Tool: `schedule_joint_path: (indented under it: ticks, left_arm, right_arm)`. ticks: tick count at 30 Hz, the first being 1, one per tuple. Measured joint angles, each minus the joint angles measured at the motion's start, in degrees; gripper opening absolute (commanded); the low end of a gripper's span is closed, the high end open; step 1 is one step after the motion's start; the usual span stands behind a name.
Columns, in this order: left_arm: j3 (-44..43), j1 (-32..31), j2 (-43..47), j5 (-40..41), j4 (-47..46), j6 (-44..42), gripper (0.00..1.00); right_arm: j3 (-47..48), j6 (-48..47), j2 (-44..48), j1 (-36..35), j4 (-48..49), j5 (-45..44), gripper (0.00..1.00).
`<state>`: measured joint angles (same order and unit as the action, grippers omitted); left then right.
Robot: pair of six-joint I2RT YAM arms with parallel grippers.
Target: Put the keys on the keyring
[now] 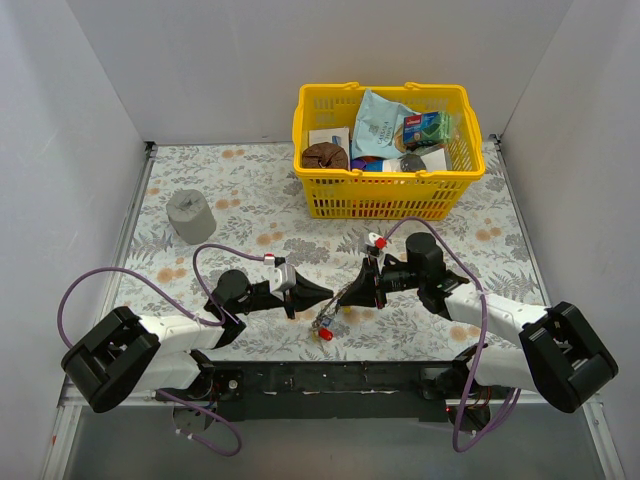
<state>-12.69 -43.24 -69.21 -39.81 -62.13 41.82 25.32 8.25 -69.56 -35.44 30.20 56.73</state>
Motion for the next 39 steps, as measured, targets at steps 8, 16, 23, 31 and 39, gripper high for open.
schedule_joint_path:
  ticks: [8,16,23,31,39]
  left_arm:
    - [0.0,0.0,0.0,-1.2,0.0,0.07,0.0]
    - [-0.02,0.0,-0.24,-2.99,-0.02,0.37,0.0]
    - [-0.17,0.0,-0.87,-4.2,0.0,0.46,0.0]
    - [-0.2,0.0,-0.87,-4.28,0.07,0.37,0.0]
    - [-0.2,0.0,-0.28,-3.26,0.96,-0.2,0.0]
  right_arm:
    - [0.02,0.61,-0.68,-0.28,0.26,-0.39,0.01]
    - [0.11,0.92,-1.11,-0.33,0.96,-1.18,0.01]
    - [0.13,1.07,-1.11,-0.39,1.33,-1.36,0.01]
    - [0.13,0.96,-1.01,-0.59,1.29,-1.51,0.01]
    - [0.11,-1.25,2.82,-0.59,-2.16,-3.61,0.04]
